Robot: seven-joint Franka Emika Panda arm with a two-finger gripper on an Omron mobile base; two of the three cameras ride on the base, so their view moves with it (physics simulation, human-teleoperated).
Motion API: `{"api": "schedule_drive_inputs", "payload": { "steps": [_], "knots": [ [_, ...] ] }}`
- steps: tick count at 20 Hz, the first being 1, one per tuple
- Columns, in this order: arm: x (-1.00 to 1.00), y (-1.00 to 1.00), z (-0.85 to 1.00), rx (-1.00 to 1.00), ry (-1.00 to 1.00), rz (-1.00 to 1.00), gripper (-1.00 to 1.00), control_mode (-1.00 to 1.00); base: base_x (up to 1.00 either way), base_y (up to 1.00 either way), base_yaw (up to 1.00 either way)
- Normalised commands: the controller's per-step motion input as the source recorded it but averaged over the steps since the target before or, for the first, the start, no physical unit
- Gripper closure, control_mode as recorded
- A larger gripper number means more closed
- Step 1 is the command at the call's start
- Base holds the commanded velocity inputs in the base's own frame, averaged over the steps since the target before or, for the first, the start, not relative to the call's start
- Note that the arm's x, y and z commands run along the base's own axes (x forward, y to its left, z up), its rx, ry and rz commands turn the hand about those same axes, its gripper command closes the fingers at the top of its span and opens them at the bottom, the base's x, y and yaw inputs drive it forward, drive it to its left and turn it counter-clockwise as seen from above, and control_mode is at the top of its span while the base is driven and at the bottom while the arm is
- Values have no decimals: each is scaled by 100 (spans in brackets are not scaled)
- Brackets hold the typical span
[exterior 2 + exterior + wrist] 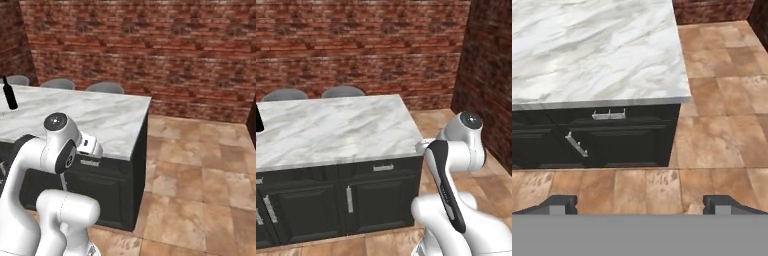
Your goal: Pick the candle and candle from the dining table and place them in the open cabinet. Close the cabinet after placing the objects.
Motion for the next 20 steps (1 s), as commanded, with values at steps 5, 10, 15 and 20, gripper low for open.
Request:
{"api": "schedule_drive_inputs", "payload": {
  "steps": [5, 10, 15, 20],
  "knots": [
    [0, 0, 0, 0, 0, 0, -100, 100, 20, 33, 0],
    [0, 0, 0, 0, 0, 0, -100, 100, 6, 63, 2],
    [0, 0, 0, 0, 0, 0, -100, 100, 10, 75, 0],
    [0, 0, 0, 0, 0, 0, -100, 100, 8, 78, 0]
  ]
}}
